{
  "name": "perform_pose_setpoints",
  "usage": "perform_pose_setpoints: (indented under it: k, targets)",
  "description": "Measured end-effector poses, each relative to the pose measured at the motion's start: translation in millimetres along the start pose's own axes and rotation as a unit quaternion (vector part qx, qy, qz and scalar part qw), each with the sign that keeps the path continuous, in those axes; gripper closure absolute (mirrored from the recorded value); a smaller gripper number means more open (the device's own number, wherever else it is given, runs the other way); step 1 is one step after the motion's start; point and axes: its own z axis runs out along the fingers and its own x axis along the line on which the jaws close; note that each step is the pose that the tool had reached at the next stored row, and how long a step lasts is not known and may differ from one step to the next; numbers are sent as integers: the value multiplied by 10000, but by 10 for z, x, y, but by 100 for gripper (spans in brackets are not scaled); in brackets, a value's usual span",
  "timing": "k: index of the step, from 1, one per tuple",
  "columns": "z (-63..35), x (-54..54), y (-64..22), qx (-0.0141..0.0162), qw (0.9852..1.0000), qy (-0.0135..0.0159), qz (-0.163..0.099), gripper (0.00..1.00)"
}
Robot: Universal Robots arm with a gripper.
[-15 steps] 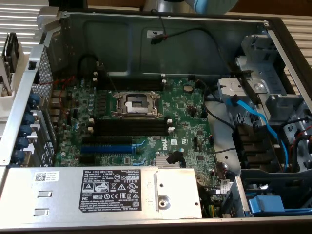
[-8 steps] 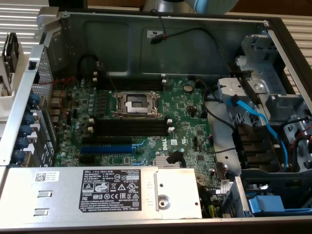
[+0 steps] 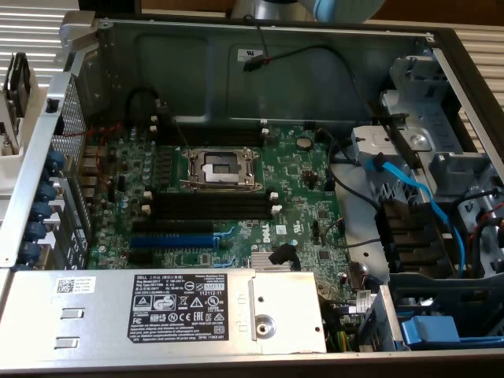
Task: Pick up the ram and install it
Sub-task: 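Pick up the ram and move it above insertion slot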
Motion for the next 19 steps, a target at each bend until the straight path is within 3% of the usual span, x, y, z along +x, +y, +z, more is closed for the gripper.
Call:
perform_pose_setpoints:
  k: [4, 19]
  targets:
    - [17, 1, 2, -57, 10000, -13, 10, 90]
    - [19, 1, 2, -56, 10000, -14, 10, 90]
